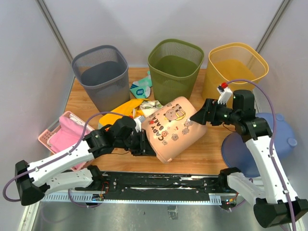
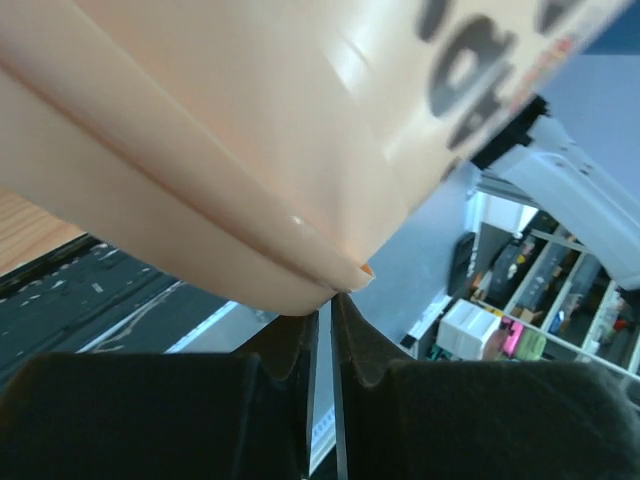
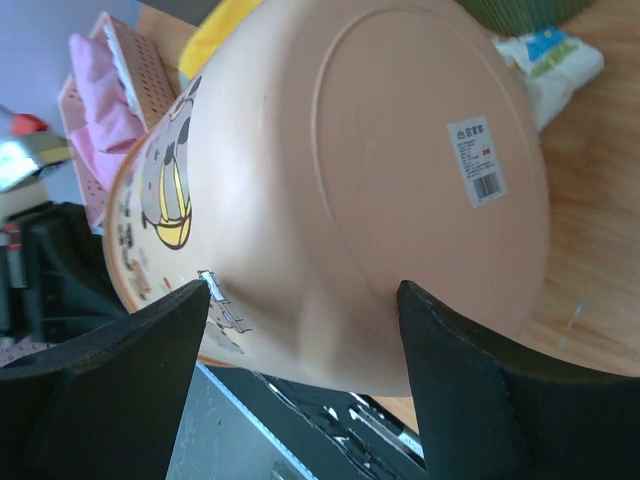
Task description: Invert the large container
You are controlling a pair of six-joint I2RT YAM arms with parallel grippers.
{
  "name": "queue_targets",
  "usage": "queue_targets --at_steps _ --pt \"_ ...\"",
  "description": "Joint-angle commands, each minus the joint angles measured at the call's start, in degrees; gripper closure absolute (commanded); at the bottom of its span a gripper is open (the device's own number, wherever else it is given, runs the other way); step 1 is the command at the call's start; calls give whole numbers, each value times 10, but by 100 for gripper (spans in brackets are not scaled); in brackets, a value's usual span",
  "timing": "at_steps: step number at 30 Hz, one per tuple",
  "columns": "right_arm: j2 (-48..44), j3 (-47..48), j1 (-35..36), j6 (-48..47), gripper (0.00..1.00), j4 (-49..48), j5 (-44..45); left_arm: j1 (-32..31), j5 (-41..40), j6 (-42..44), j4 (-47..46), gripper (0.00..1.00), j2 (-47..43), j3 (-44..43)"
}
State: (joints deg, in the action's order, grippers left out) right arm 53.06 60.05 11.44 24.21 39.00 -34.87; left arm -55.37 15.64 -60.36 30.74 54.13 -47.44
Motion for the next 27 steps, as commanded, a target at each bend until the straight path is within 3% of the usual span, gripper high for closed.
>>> queue_targets --at_steps 1,9,18,22,27 --pt "-29 31 21 53 32 36 -209 3 -68 31 -89 90 30 4" --pt "-46 88 29 27 32 72 -229 21 -30 47 -183 89 83 32" --pt "-47 53 86 58 31 30 -212 22 -16 55 -242 86 137 45" --pt "-37 66 121 48 30 36 -185 22 -12 73 -211 76 150 37" --pt "-17 137 122 -37 28 128 -106 22 -72 109 -87 39 108 -11"
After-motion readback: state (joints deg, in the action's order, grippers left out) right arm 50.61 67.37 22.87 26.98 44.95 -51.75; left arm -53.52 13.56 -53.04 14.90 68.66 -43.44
